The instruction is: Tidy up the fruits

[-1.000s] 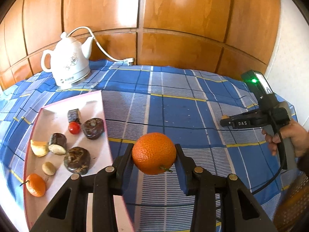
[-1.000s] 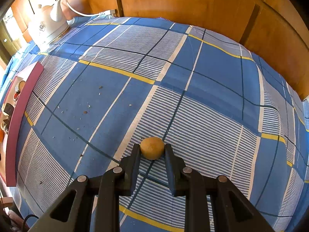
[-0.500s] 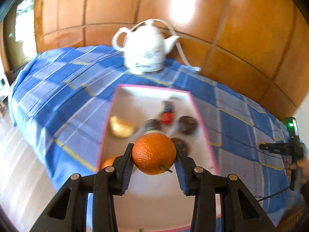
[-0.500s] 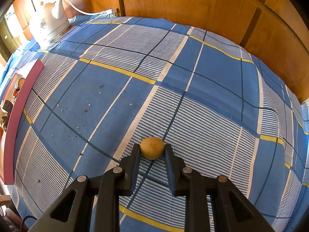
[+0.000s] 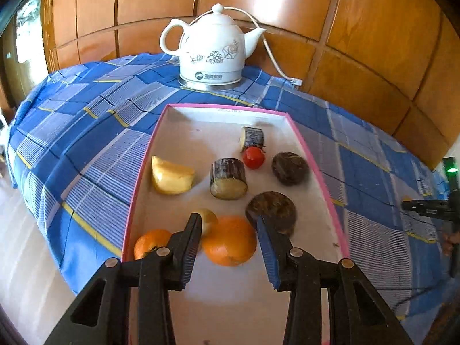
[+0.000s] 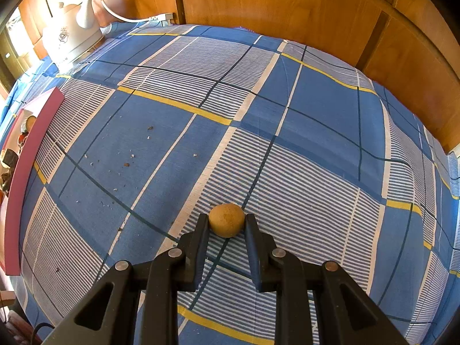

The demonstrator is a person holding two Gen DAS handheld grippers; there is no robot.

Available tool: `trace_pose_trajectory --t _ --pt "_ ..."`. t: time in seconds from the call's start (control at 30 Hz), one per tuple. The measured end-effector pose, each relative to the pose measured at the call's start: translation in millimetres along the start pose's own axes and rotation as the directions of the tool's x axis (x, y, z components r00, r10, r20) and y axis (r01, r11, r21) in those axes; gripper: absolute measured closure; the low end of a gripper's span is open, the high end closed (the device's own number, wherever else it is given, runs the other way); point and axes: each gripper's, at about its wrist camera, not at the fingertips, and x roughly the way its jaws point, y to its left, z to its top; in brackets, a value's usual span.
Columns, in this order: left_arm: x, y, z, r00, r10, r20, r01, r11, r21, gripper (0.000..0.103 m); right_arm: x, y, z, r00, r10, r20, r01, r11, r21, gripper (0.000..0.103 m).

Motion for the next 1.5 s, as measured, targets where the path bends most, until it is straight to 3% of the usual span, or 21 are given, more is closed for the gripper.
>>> trace_pose_trajectory --t 0.23,0.5,0.77,1.0,1.5 --pt "3 -2 -8 0.999 0.036 -0.006 -0.036 0.999 0.031 0.053 1 0 0 1.0 -0.001 -0.001 0.001 1.0 -0.006 0.078" --pt "-23 3 -10 0.995 0.074 0.065 -0.074 0.997 -0.002 0.052 1 1 1 1.0 -0.006 -0.002 0.005 1.0 -0.013 0.078" --pt "-28 10 -16 0.988 0.141 0.055 -0.141 0.99 -0.011 0.051 0 3 1 1.0 -0.016 -0.002 0.016 1.0 -0.014 0.078" --pt "-32 8 -14 0.988 0.139 0.07 -0.138 0.99 -0.013 0.045 -1 5 0 1.0 -0.025 0.001 0.025 1.0 -0.018 0.078" --pt "-39 1 -11 0.99 0.114 0.078 -0.114 0.993 -0.002 0.045 -1 5 0 1.0 -0.03 0.004 0.03 0.999 -0.02 0.078"
